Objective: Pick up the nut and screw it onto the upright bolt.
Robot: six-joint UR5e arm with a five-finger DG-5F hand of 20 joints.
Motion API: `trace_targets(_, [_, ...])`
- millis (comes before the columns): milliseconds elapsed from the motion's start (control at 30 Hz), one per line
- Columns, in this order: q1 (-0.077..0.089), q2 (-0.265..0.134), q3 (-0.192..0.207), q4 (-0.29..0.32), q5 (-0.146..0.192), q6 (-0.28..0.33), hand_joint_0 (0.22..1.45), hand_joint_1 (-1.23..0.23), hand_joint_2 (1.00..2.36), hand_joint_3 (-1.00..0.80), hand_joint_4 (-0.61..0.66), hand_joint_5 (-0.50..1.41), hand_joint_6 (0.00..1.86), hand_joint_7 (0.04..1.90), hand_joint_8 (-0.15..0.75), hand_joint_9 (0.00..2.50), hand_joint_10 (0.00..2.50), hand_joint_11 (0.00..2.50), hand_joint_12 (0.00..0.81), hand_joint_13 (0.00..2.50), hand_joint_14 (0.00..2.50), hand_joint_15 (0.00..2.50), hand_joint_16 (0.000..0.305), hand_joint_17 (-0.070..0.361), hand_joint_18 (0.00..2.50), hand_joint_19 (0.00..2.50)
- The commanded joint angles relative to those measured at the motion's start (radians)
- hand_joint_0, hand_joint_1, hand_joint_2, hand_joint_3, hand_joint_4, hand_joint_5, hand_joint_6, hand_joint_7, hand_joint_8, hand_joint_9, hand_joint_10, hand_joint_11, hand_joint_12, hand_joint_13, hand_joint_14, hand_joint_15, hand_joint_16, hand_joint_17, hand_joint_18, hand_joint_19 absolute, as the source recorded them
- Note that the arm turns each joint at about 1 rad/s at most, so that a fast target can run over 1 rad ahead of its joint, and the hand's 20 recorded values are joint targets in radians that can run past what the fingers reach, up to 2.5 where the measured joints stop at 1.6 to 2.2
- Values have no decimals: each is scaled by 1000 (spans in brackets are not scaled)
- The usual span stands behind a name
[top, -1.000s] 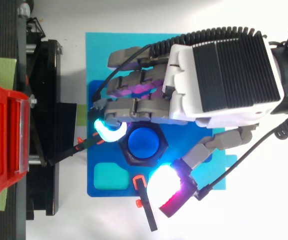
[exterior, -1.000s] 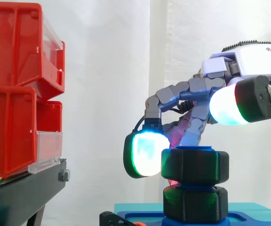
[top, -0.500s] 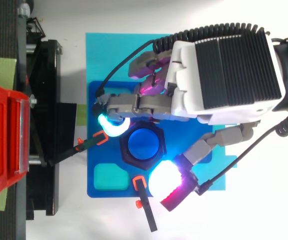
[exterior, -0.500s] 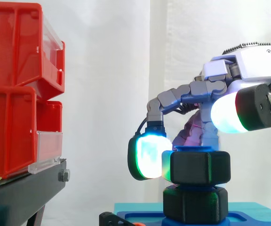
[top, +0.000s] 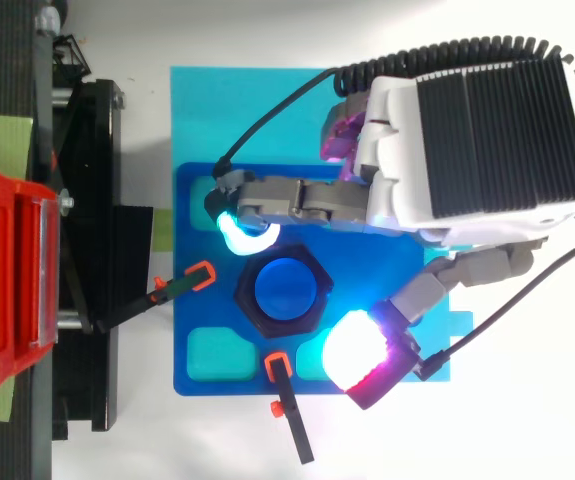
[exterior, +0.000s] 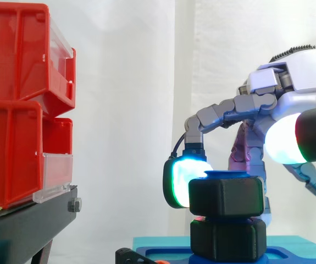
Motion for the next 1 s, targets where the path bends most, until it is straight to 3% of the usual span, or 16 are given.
trace_targets(0, [1,9,0,-26,1,-22,478,-417,1000,-500,93,118,501,1472,279,2101,14,300,197,1410,7,130,21,48,1101,357])
trace_targets(300, [-1,17,0,-83,6,-47,478,-414,1000,-500,85,118,501,1479,252,2297,20,492,203,1561,10,199,22,49,1157,388])
trace_targets(767, [-1,55,0,-136,27,-84,468,-411,1000,-500,64,125,501,1477,311,2500,35,942,200,1832,12,290,24,54,1294,430])
trace_targets(900, [-2,78,0,-139,35,-84,466,-410,1000,-500,59,108,502,1457,297,2492,32,853,217,1770,15,313,28,63,1256,444])
trace_targets(967, [-1,87,0,-138,40,-81,463,-405,1000,-500,97,78,504,1374,291,2299,29,748,242,1681,15,331,33,74,1181,461])
